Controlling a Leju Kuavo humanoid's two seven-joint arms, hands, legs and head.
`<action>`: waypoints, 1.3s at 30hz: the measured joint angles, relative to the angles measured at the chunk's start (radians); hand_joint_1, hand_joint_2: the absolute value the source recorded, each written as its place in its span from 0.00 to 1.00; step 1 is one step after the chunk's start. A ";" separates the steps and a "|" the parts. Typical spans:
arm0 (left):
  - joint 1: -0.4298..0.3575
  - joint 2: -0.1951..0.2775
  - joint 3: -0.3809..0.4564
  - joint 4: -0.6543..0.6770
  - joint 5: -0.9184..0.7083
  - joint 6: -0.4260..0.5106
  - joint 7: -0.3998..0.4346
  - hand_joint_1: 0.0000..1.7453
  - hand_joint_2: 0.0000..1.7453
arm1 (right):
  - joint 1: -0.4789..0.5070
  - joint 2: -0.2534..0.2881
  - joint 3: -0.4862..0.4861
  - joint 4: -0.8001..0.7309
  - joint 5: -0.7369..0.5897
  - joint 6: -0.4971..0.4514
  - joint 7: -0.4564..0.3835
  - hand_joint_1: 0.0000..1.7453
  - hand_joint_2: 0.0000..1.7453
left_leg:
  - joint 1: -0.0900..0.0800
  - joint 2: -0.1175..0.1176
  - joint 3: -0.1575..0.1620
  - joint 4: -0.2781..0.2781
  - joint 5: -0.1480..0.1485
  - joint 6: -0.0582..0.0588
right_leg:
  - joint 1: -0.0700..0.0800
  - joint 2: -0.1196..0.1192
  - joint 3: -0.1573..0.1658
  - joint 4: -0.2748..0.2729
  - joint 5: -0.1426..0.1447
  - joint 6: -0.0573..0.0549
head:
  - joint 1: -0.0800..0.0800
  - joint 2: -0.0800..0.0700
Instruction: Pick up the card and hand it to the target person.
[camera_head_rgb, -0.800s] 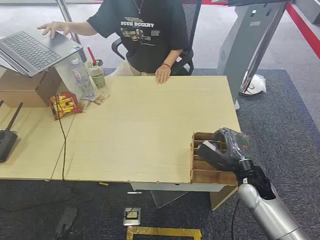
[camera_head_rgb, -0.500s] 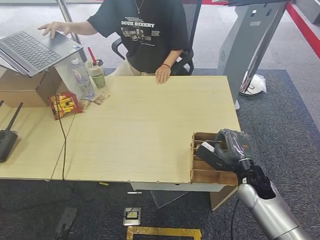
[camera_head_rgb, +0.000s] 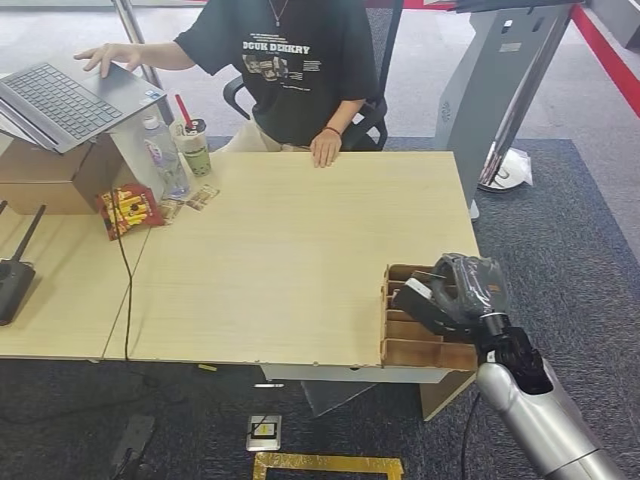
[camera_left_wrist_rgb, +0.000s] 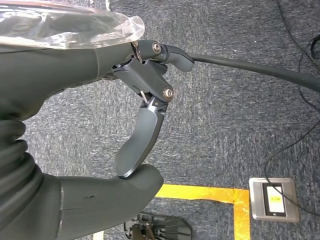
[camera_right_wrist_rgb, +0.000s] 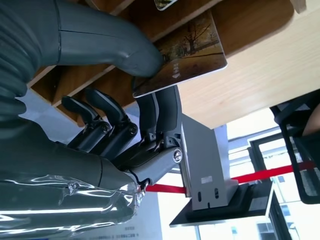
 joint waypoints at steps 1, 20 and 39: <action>0.000 0.000 0.000 0.000 0.000 0.000 0.000 0.00 1.00 | -0.002 0.000 -0.002 -0.005 -0.005 0.002 -0.003 0.96 1.00 | 0.000 0.000 0.000 0.000 0.000 0.000 | 0.000 0.000 0.000 0.000 0.000 0.000 | 0.000 0.000; 0.002 -0.003 -0.001 0.000 0.001 0.000 0.000 0.00 1.00 | -0.101 -0.056 -0.134 -0.145 -0.304 0.061 -0.109 1.00 1.00 | 0.000 0.001 0.000 0.001 0.000 0.000 | 0.000 0.001 0.000 0.000 0.001 0.000 | 0.000 0.000; -0.038 -0.015 -0.029 0.000 -0.041 -0.006 0.031 0.00 1.00 | -0.337 0.095 -0.046 0.111 -0.047 -0.121 -0.090 1.00 1.00 | 0.001 0.000 -0.002 0.000 0.002 -0.002 | 0.000 0.000 -0.001 0.001 0.002 -0.001 | 0.000 0.000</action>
